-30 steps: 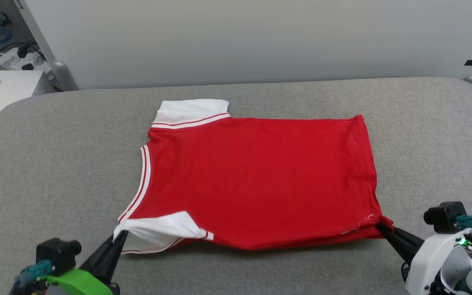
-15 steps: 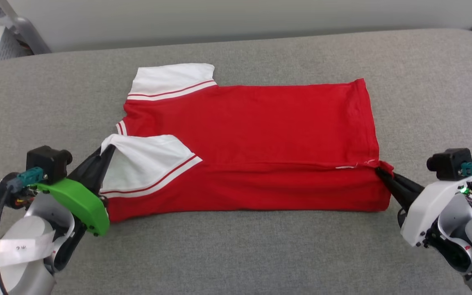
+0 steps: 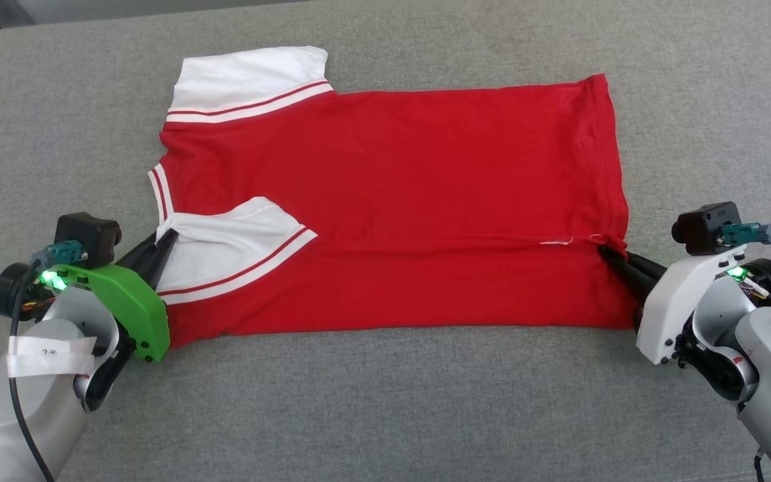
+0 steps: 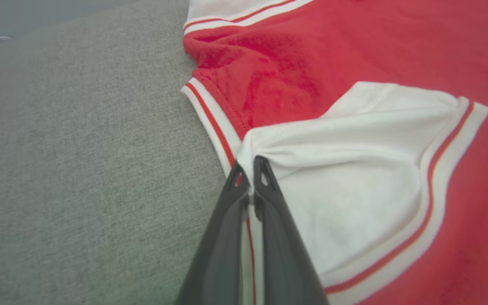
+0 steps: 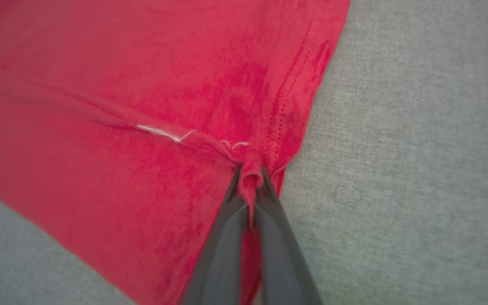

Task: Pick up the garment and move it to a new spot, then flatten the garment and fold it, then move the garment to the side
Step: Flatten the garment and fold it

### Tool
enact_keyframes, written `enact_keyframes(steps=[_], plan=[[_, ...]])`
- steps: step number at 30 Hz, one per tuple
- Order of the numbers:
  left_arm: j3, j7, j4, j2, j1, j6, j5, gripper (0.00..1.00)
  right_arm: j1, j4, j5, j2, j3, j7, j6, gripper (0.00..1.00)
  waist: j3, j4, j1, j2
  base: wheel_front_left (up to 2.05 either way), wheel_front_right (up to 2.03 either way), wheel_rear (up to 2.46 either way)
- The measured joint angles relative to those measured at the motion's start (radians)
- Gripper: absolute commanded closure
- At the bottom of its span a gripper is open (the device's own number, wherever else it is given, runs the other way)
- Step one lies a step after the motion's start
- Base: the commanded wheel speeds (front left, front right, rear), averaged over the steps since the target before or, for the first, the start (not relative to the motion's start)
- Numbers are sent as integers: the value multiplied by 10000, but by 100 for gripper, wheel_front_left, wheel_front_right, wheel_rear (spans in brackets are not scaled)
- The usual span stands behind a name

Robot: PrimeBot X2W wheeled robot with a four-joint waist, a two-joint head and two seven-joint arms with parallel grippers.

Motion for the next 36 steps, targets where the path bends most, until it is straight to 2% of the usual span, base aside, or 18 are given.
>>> enact_keyframes(steps=[7, 8, 9, 10, 11, 16, 19, 24, 27, 30, 36], plan=[[-1051, -468, 849, -21, -517, 0, -796, 100, -287, 431, 63, 109, 437, -368, 0, 100, 25, -2, 0, 0, 0, 0, 0], [-1162, -522, 965, -38, -579, 0, -920, 74, -286, 481, 134, 119, 449, -464, 0, 100, -12, 12, 0, 0, 0, 0, 0], [-1262, -568, 1034, -46, -624, 0, -986, 19, -286, 508, 182, 123, 454, -523, 0, 70, -50, 28, 0, 0, 0, 0, 0], [-1396, -614, 1118, -48, -694, 0, -1001, 0, -285, 522, 234, 119, 464, -583, 0, 38, -102, 46, 0, 0, 0, 0, 0], [-1498, -709, 1200, -48, -761, 0, -997, 0, -282, 525, 238, 107, 474, -681, 0, 0, -163, 66, 0, 0, 0, 0, 0], [-1994, -796, 1360, 36, -1152, 0, -1049, 0, -209, 336, 245, -65, 318, -1174, 0, 0, -526, 189, 0, 0, 0, 0, 0], [-2303, -357, 1177, 211, -1425, 0, -1294, 0, -17, 88, 244, -211, 148, -1281, 0, 0, -779, 276, -1, 0, 0, 0, 0], [-2869, 1701, 284, 867, -1815, 0, -2414, 0, 381, -257, 132, -380, -157, -1336, 0, 0, -1172, 453, -1, 0, 0, 0, 0], [-3135, 2596, -334, 1373, -2293, 0, -2546, 0, 540, -414, 19, -376, -322, -1269, 0, 0, -1337, 563, -1, 0, 0, 0, 0], [-3394, 3973, -905, 1772, -2689, 0, -3081, 0, 646, -552, -88, -351, -497, -1172, 0, 0, -1445, 650, -2, 0, 0, 0, 0], [-3718, 6019, -1682, 2010, -3168, 0, -3850, 0, 888, -811, -238, -261, -742, -903, 0, 0, -1477, 703, -2, 0, 0, 0, 0]])
